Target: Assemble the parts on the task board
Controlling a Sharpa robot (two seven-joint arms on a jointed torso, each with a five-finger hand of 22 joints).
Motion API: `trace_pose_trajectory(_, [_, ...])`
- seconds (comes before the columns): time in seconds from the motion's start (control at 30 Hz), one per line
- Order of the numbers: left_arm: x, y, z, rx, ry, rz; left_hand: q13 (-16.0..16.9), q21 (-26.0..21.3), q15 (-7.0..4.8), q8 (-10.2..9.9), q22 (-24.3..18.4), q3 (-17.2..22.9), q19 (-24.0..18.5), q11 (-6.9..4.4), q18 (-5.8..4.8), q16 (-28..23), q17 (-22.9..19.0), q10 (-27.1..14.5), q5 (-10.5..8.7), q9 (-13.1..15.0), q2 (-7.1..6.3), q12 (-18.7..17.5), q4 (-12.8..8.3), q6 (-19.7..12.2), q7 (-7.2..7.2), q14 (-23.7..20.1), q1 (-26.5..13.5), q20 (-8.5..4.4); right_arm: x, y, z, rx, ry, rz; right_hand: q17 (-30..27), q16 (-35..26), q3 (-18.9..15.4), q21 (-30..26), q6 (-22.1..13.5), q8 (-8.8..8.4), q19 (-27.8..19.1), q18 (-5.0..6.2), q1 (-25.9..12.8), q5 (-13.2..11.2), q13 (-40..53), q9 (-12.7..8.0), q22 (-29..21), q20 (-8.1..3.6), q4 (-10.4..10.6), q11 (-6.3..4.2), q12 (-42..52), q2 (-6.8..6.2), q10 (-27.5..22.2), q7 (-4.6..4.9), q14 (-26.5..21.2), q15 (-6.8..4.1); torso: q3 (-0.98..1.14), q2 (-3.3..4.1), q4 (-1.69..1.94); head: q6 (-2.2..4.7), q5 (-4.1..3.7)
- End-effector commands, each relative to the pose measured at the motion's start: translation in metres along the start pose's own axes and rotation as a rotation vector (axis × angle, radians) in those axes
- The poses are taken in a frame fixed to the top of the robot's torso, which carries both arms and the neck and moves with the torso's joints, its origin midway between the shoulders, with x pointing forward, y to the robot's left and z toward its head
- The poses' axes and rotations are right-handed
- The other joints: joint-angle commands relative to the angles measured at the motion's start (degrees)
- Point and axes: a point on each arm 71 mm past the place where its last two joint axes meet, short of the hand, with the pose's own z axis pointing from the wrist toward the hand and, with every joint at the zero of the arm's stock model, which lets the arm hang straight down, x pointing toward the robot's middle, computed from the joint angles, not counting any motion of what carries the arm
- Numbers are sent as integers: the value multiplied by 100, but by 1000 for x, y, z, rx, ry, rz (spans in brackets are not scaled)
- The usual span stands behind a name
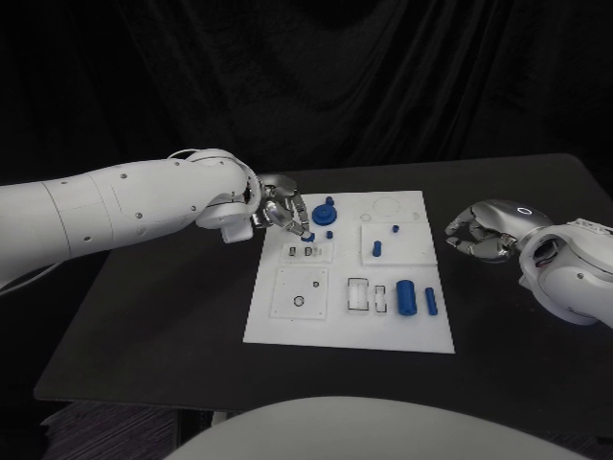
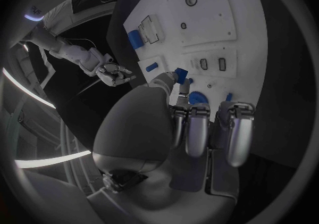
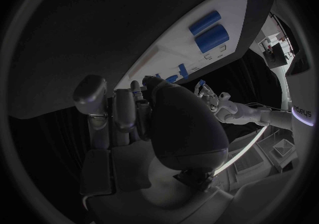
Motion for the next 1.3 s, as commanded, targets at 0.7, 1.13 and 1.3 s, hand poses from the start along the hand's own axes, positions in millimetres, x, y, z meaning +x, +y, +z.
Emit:
trace_pose_trajectory(0.7, [0,-10,14,-310,-1,-70,1365,-609,-161,-100,1219,297,266,-141,100,15,1509,462,145,637,6,-107,-394,374,-319,595,-401,-176,1,2,2,-4,13,-3,-15,-35,15,-43,27,-2,-29,2,-2,-50,383,10,603,15,12,5,-39,-4,-31,3,207,36,-19,25,-5,0,96])
trace_pose_trajectory(1.13, [-3,-20,26,-325,-42,-79,1362,-730,-159,-119,1168,395,231,-142,124,15,1509,460,15,717,72,-112,-472,392,-318,595,-454,-176,1,5,3,-8,14,-3,-17,-38,16,-48,31,0,-31,3,-1,-53,374,11,602,16,12,4,-46,-5,-38,2,205,37,-7,17,1,0,95])
trace_pose_trajectory(1.3, [-3,-23,29,-330,-32,-71,1373,-728,-167,-116,1168,433,241,-148,123,15,1509,472,-23,751,76,-97,-516,418,-324,595,-469,-182,1,5,2,-7,14,-3,-17,-38,16,-48,31,0,-31,3,-1,-53,374,11,602,16,12,4,-46,-5,-38,2,205,37,-14,24,-9,0,108])
